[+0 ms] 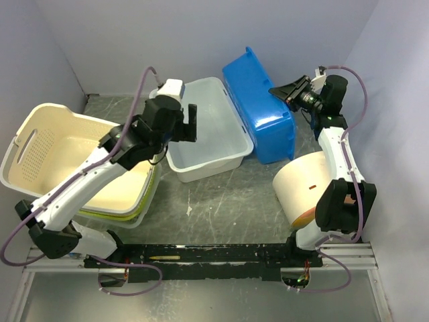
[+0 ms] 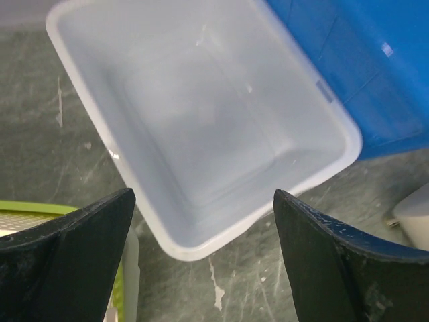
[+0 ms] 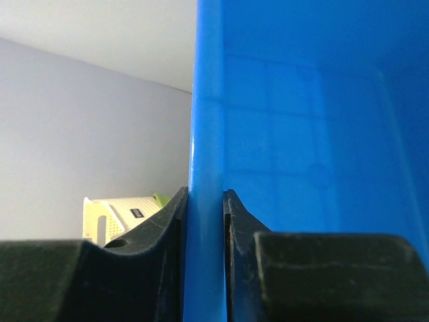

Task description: Turn the large container upside down

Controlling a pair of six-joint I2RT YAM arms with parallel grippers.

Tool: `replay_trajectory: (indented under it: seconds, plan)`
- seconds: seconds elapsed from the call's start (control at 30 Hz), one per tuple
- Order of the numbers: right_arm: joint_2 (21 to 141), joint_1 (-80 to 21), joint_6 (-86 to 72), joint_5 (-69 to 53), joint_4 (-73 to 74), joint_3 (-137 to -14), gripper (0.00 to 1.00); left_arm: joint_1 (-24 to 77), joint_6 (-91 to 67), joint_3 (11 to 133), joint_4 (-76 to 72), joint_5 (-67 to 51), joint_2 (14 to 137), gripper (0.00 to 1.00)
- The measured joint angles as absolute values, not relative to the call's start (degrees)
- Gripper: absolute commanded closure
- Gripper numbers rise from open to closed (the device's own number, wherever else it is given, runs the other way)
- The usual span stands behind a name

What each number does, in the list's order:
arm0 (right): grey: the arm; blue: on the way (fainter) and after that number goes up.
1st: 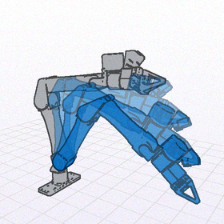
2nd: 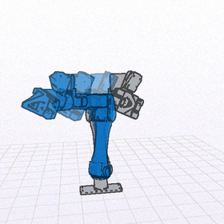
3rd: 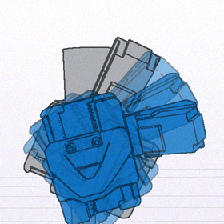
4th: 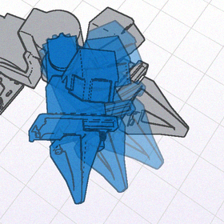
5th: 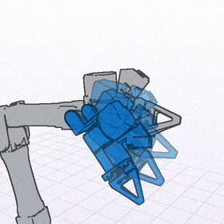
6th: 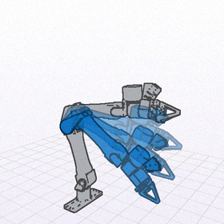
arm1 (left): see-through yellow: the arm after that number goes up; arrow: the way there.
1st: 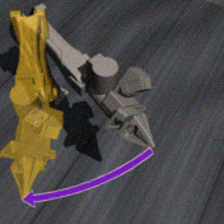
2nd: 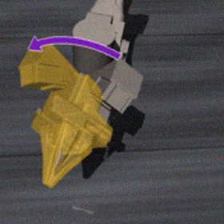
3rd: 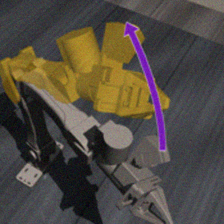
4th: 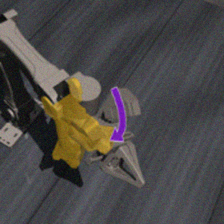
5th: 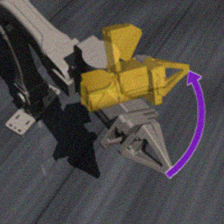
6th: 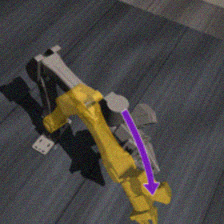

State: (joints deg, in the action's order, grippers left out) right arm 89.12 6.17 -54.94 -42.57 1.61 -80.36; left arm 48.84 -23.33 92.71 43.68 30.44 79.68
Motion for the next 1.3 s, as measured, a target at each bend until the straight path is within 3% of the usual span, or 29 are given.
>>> replay_trajectory:
  seconds: [0.27,0.37,0.43,0.5,0.53,0.57,0.6,0.63,0.97,1.3]
  plan:
    - [92.27,7.73,-55.22,-37.74,7.05,-83.55,0.98,48.86,-21.85,96.97,43.31,27.99,78.65,0.05]
    - [94.80,9.96,-52.80,-36.99,9.78,-84.95,0.85,49.21,-21.63,96.29,43.05,27.14,79.50,0.04]
    - [95.90,11.00,-49.87,-35.03,11.40,-86.39,0.66,49.43,-21.50,95.13,42.81,26.55,79.46,0.04]
    - [96.14,11.94,-46.96,-30.79,14.79,-88.29,0.61,49.65,-21.43,94.70,42.76,26.11,79.46,0.04]
    - [96.14,12.49,-45.58,-28.49,16.86,-89.10,0.61,49.69,-21.43,94.70,42.72,25.91,79.46,0.04]
    - [96.14,12.91,-44.40,-26.70,18.39,-89.67,0.68,49.71,-21.43,94.70,42.65,25.82,79.44,0.04]
    - [96.14,13.30,-43.33,-24.95,19.75,-90.15,0.90,49.71,-21.21,94.72,42.59,25.67,79.40,0.04]
    - [96.14,13.65,-42.61,-24.14,20.18,-90.35,1.00,49.71,-20.95,94.72,42.50,25.58,79.40,0.04]
    - [93.76,13.41,-41.65,-26.41,14.44,-86.00,1.00,50.15,-18.98,94.87,41.21,24.64,80.64,0.04]
    - [93.58,5.82,-52.53,-33.15,8.43,-82.70,1.00,51.48,-19.25,95.90,40.66,24.12,86.26,0.04]
